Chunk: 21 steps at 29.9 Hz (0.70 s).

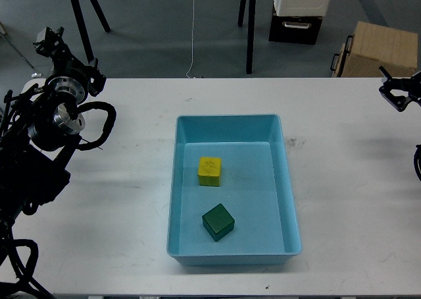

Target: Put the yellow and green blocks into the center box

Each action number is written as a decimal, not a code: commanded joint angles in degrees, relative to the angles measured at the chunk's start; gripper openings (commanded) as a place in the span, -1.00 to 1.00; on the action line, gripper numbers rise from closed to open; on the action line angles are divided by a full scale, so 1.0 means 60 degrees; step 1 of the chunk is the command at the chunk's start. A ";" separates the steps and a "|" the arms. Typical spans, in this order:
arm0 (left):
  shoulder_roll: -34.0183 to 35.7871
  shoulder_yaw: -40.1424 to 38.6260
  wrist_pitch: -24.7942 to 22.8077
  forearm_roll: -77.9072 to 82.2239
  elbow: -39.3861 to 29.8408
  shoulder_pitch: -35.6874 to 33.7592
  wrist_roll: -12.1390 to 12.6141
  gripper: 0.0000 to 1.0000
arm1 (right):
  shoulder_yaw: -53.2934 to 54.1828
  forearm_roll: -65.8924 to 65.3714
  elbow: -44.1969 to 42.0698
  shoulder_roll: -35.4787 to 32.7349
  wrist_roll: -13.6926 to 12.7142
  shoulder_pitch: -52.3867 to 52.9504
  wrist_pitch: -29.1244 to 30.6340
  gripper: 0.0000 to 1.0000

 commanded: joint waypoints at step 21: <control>-0.0233 -0.2665 -0.0220 -0.3067 -0.0068 0.0535 0.0913 1.00 | 0.1914 0.4462 -0.2490 0.2119 -0.2073 0.0738 -0.1132 0.99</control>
